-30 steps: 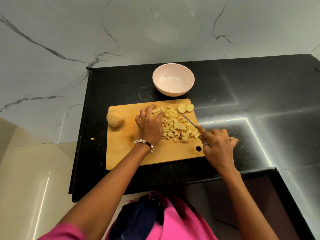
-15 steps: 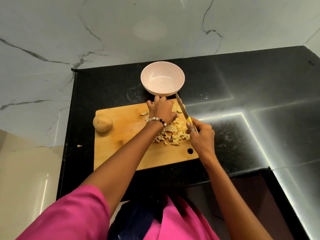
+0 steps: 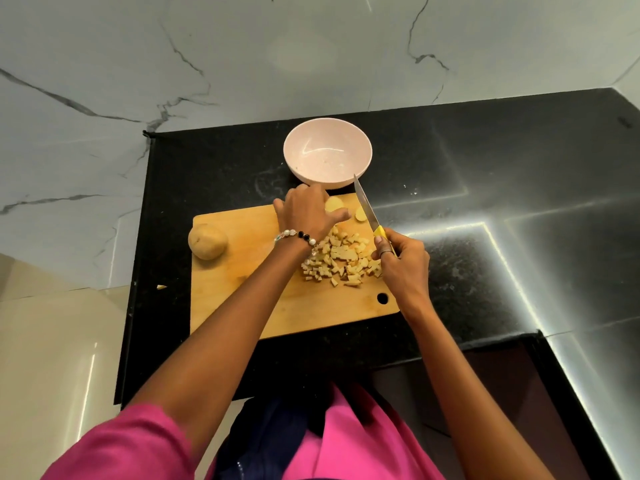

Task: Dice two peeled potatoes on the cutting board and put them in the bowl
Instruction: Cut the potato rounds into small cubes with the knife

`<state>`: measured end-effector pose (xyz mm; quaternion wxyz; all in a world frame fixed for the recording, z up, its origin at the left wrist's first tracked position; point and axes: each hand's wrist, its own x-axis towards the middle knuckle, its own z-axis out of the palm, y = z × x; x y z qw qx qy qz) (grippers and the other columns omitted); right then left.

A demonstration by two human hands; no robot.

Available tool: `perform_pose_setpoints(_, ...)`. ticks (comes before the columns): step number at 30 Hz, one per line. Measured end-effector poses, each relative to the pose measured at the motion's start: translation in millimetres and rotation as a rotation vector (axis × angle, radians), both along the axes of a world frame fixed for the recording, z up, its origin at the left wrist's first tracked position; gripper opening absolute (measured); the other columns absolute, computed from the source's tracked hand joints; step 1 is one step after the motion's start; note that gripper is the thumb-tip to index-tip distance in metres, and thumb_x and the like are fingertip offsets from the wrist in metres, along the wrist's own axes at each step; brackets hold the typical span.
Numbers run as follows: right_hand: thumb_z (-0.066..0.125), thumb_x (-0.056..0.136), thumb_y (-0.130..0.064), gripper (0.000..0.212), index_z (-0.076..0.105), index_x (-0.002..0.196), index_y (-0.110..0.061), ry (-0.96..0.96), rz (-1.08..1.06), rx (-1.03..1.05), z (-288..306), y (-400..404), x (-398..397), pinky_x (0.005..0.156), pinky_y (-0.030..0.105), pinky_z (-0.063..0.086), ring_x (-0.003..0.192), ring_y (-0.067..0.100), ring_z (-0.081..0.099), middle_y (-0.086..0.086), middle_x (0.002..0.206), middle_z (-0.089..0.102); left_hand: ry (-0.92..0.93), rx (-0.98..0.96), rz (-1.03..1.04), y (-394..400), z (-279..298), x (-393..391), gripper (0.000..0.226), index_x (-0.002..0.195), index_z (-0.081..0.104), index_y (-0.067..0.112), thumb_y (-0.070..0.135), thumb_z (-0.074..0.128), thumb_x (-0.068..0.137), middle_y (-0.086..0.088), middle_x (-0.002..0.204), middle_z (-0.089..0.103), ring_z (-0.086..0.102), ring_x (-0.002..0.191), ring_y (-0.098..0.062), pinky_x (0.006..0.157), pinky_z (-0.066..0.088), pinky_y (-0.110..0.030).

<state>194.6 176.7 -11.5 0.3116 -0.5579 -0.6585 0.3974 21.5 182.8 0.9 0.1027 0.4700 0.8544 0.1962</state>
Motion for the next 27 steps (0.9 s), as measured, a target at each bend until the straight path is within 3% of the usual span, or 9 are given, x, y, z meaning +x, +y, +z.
perform_pose_setpoints(3,0.053,0.096,-0.023,0.02,0.071,0.091,-0.014,-0.017,0.004,0.019,-1.8,-6.8,-3.0,0.059,0.036,0.047,0.064,0.019,0.059,0.005,0.07,0.067,-0.11,0.081,0.052,-32.9,0.4,-12.2,0.049,0.103,0.065,0.017,0.055,0.072,0.073,-0.001,0.095,0.066,0.06,0.09,-0.019,0.081,0.051,-0.04)
perform_pose_setpoints(5,0.054,0.095,-0.023,0.025,0.069,0.112,-0.012,-0.035,0.015,0.023,-3.3,-14.4,-8.0,0.061,0.032,0.047,0.068,0.016,0.061,0.002,0.08,0.07,-0.108,0.125,0.083,-57.9,-5.7,-17.7,0.05,0.108,0.065,0.015,0.051,0.073,0.074,-0.003,0.099,0.066,0.06,0.092,-0.02,0.078,0.053,-0.037)
perform_pose_setpoints(7,0.055,0.095,-0.022,0.034,0.06,0.127,-0.01,-0.066,0.039,0.039,-4.7,-25.2,-15.8,0.076,0.034,0.053,0.086,0.019,0.065,0.007,0.099,0.072,-0.09,0.137,0.124,-81.5,-14.9,-22.3,0.052,0.11,0.066,0.015,0.052,0.072,0.074,-0.004,0.101,0.066,0.06,0.092,-0.02,0.074,0.052,-0.034)
perform_pose_setpoints(9,0.056,0.094,-0.019,0.038,0.056,0.13,-0.006,-0.11,0.069,0.099,-4.8,-38.5,-24.0,0.084,0.038,0.051,0.096,0.024,0.065,0.012,0.108,0.07,-0.083,0.105,0.185,-99.6,-24.8,-26.3,0.053,0.109,0.066,0.015,0.055,0.071,0.074,-0.006,0.1,0.064,0.059,0.092,-0.022,0.074,0.051,-0.036)
perform_pose_setpoints(15,0.052,0.091,-0.013,0.034,0.061,0.12,0.002,-0.265,0.317,0.343,-12.8,-85.6,-55.7,0.058,0.032,0.044,0.071,0.031,0.065,0.016,0.084,0.071,0.05,-0.023,0.196,-125.9,-36.2,-37.0,0.059,0.118,0.06,0.017,0.057,0.067,0.075,-0.007,0.112,0.053,0.051,0.101,-0.025,0.082,0.043,-0.035)
perform_pose_setpoints(23,0.047,0.087,-0.019,0.044,0.058,0.124,0.003,-0.498,0.394,0.413,-23.8,-113.9,-72.9,0.04,0.038,0.043,0.054,0.039,0.06,0.02,0.078,0.066,-0.158,0.062,0.108,-137.3,-44.2,-52.8,0.061,0.132,0.054,0.022,0.043,0.072,0.077,-0.003,0.119,0.046,0.043,0.113,-0.019,0.096,0.039,-0.032)
perform_pose_setpoints(27,0.064,0.08,-0.012,0.045,0.059,0.122,0.003,-0.602,0.45,0.431,-24.9,-117.6,-75.3,0.036,0.029,0.036,0.045,0.036,0.056,0.018,0.071,0.064,-0.14,0.123,0.128,-136.7,-49.8,-52.6,0.052,0.128,0.058,0.023,0.04,0.07,0.08,0.0,0.113,0.049,0.047,0.107,-0.017,0.092,0.044,-0.035)
